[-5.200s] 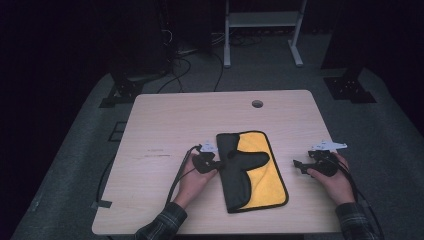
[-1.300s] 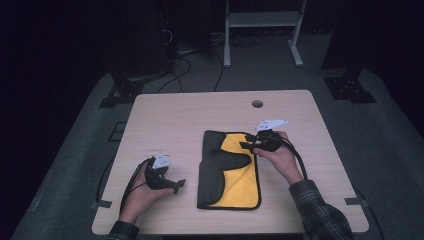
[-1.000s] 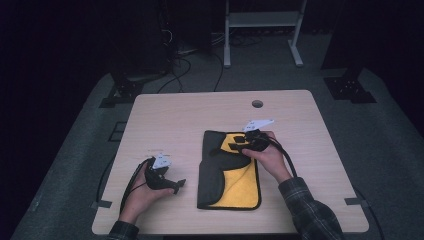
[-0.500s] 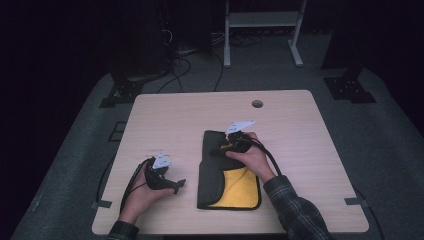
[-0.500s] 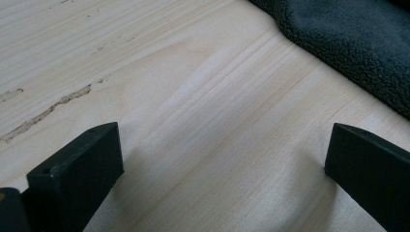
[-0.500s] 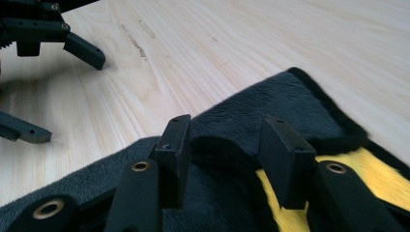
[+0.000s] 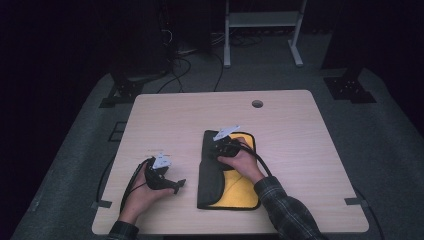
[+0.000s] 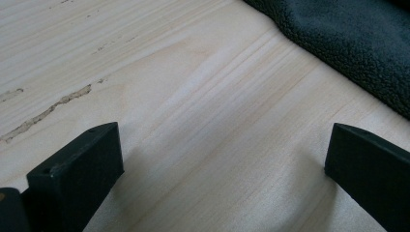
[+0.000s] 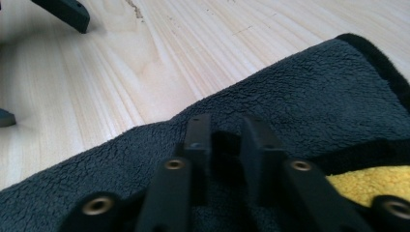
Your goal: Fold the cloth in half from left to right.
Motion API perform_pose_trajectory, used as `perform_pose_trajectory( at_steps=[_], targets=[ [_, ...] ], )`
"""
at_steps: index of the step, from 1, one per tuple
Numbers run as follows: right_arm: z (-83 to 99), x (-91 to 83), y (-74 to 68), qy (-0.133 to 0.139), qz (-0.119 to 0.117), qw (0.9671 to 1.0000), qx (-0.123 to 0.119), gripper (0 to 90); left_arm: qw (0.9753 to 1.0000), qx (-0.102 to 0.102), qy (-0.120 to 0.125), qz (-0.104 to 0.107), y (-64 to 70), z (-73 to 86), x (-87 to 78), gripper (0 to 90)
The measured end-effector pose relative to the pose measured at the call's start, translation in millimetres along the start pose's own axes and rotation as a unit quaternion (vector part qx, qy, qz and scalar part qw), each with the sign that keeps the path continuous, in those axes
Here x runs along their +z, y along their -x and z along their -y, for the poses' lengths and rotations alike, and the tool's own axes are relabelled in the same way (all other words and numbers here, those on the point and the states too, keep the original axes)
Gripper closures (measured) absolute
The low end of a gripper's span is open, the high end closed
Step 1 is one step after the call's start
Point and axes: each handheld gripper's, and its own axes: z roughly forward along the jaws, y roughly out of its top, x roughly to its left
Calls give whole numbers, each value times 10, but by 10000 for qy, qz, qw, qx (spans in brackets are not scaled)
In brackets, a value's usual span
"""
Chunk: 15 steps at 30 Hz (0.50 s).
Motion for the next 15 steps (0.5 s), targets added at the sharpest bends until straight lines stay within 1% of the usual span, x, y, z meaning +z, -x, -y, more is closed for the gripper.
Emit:
perform_pose_trajectory(
  at_steps=[1, 2, 4, 6, 9, 11, 15],
  targets=[
    [3, 1, 1, -33, -46, 10000, -9, 798, 10000, -1, -1, 0, 0, 0, 0, 0],
    [11, 8, -3, -45, -47, 10000, -47, 827, 10000, 1, -1, 0, 0, 0, 0, 0],
    [3, -4, -13, -35, -59, 10000, -32, 857, 10000, -1, -1, 0, 0, 0, 0, 0],
    [-6, -23, -6, 27, -81, 10000, 23, 861, 10000, -1, 0, 0, 0, 0, 0, 0],
    [-38, -96, 18, 182, -117, 9997, 139, 863, 10000, -1, 1, 0, 0, 0, 0, 0],
    [-66, -167, 40, 291, -71, 9994, 190, 865, 10000, 1, 1, 0, 0, 0, 0, 0],
    [-120, -324, 113, 439, 73, 9988, 193, 866, 10000, 2, 6, -1, 0, 1, 1, 0]
  ],
)
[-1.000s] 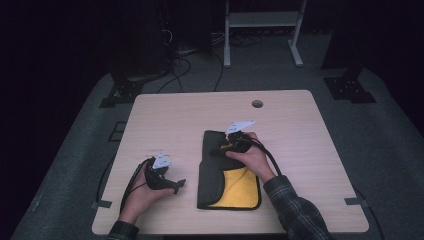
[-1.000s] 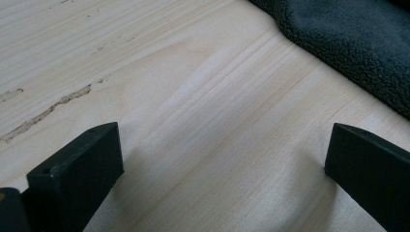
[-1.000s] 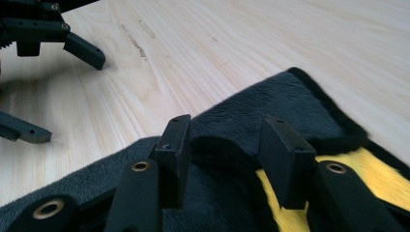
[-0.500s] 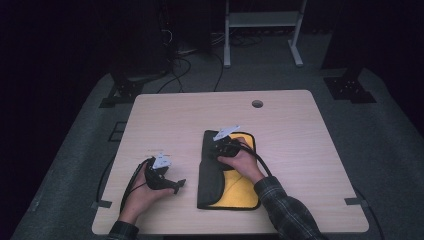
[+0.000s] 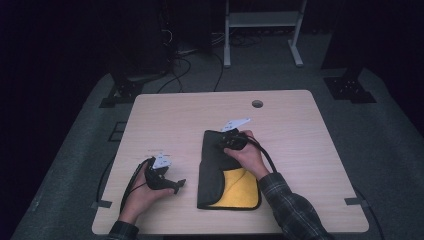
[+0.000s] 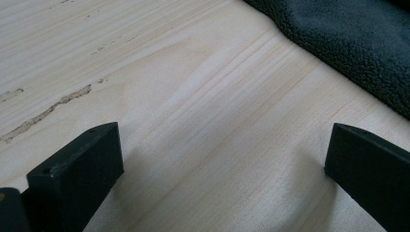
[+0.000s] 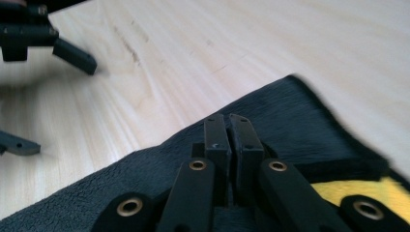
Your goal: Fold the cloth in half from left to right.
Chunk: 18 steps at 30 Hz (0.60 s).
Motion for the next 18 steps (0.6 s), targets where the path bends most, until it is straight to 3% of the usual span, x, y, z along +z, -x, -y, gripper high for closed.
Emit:
perform_pose_trajectory(
  at_steps=[8, 18],
  targets=[
    [-55, -322, 226, 251, 383, 9988, 180, 867, 10000, -3, 10, -3, 0, 1, 2, 0],
    [-6, -643, 651, 400, 915, 9933, 578, 867, 10000, -9, 11, -7, 1, 0, 2, 0]
  ],
)
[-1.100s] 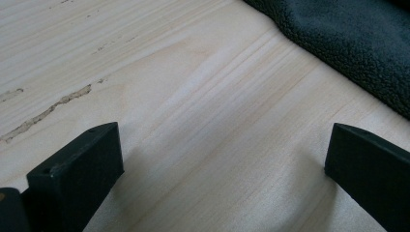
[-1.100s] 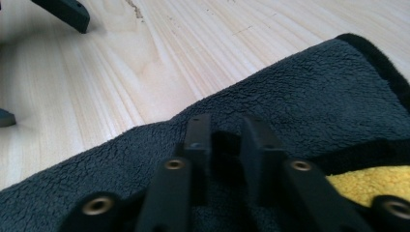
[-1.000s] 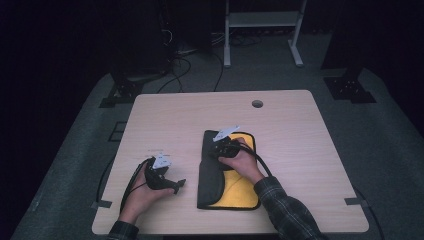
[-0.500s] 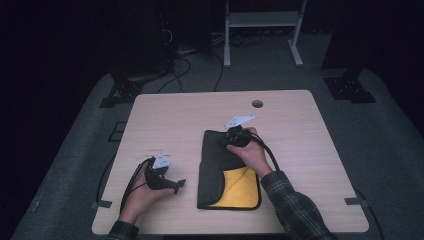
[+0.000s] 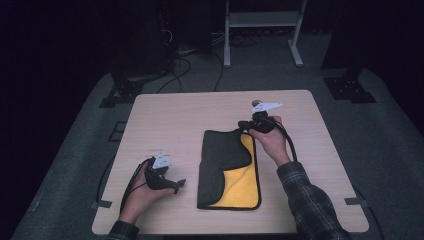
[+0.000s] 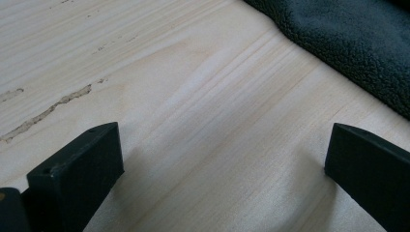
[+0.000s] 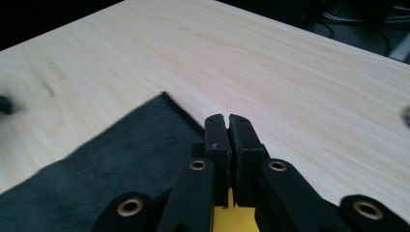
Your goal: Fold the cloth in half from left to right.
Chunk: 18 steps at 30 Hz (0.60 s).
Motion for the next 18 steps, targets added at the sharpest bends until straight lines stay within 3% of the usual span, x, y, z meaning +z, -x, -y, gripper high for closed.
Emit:
perform_pose_trajectory(
  at_steps=[10, 18],
  targets=[
    [198, 75, 443, -213, 254, 9986, 409, 869, 10000, 0, 1, 1, 0, 0, 0, 0],
    [199, 206, 596, -317, 506, 9973, 435, 868, 10000, 2, 1, 1, 0, 0, 0, 0]
  ],
)
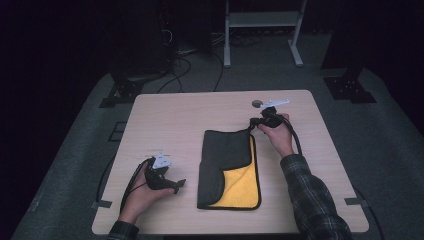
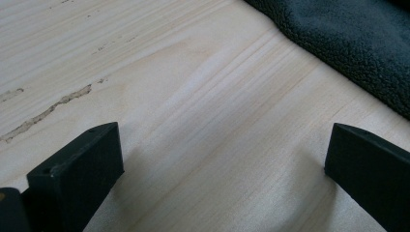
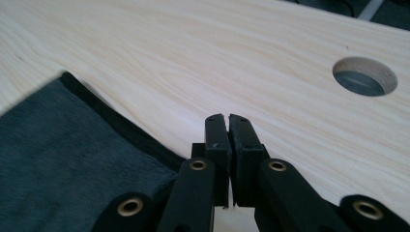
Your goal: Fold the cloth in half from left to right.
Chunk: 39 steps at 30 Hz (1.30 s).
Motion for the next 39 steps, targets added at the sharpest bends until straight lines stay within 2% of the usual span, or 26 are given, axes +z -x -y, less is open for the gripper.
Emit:
perform_pose_trajectory(
  at_steps=[4, 7, 10, 13, 15, 18, 25, 32, 39],
  targets=[
    [15, 64, 34, -141, 297, 9993, -167, 864, 10000, 0, 1, 0, 0, 0, 0, 0],
    [17, 104, 46, -338, 584, 9969, -407, 859, 10000, 0, -1, -1, 0, 0, 0, 0],
    [31, 124, 65, -391, 679, 9960, -433, 846, 10000, 0, 0, 0, 0, 0, 0, 0],
    [51, 140, 74, -447, 546, 9968, -383, 737, 10000, 0, 0, 0, 0, 0, 0, 0],
    [55, 113, 82, -351, 539, 9974, -321, 666, 10000, 0, -1, 0, 0, 0, 0, 0],
    [46, 15, 118, -170, 509, 9983, -236, 642, 10000, 0, -1, 0, 0, 0, 0, 0],
    [53, -208, 75, -98, 336, 9990, -284, 625, 10000, 1, -2, 0, 0, 0, 0, 0],
    [105, -400, -136, -21, -7, 9991, -427, 618, 10000, -3, -2, -6, 1, 0, 0, 0],
    [217, -550, -391, 86, -399, 9976, -559, 609, 10000, -14, 5, -9, 3, 0, 1, 0]
  ],
)
